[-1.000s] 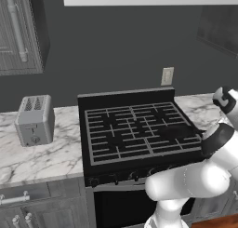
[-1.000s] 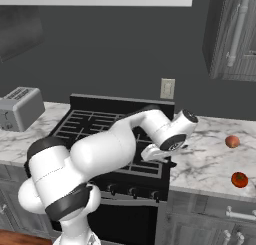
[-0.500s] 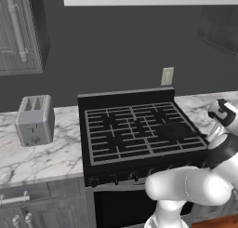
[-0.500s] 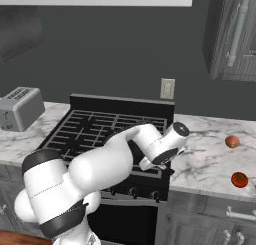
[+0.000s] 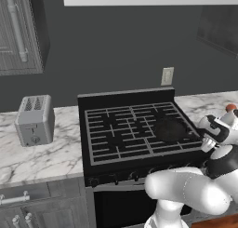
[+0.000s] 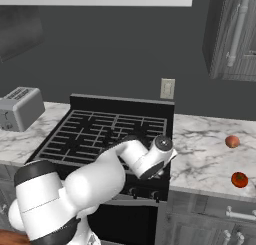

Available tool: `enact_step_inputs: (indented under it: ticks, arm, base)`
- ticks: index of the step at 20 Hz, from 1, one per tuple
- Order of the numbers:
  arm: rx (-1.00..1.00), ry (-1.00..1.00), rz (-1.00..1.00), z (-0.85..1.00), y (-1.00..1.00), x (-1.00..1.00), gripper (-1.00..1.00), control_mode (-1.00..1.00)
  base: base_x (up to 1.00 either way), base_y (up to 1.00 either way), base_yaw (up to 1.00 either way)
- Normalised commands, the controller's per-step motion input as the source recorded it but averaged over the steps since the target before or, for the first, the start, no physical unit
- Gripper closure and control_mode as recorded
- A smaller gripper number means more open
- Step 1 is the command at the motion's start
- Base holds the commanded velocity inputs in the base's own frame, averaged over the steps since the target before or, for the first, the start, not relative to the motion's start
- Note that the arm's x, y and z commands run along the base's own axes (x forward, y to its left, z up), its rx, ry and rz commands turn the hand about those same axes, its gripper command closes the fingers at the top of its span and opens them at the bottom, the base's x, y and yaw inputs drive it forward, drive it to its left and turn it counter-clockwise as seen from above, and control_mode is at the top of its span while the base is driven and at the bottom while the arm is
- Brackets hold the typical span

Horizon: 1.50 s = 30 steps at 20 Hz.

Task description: Place the pan on the front right burner on the stove. Then place the tomato and the onion in the pan and turn on the front right burner.

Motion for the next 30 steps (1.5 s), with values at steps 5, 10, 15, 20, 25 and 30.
enact_step_inputs:
  ticks: [5,10,15,20,25,30]
  arm:
    - [-0.08,-0.02,0.00,0.00,0.00,0.29,1.00,-1.00]
    - [-0.05,0.00,0.00,0.00,-0.07,0.24,1.00,-1.00]
    - [-0.02,0.05,0.00,0.00,-0.22,0.06,1.00,-1.00]
    - [0.00,0.15,0.00,0.00,-0.36,0.00,1.00,-1.00]
    - [0.00,0.11,0.00,-0.07,-0.27,0.06,1.00,-1.00]
    - [0.00,0.07,0.00,-0.16,-0.06,0.10,-1.00,-1.00]
  base:
    - [0.00,0.00,0.00]
    - [0.00,0.00,0.00]
    - [0.00,0.00,0.00]
    - [0.00,0.00,0.00]
    - [0.00,0.00,0.00]
    - [0.00,0.00,0.00]
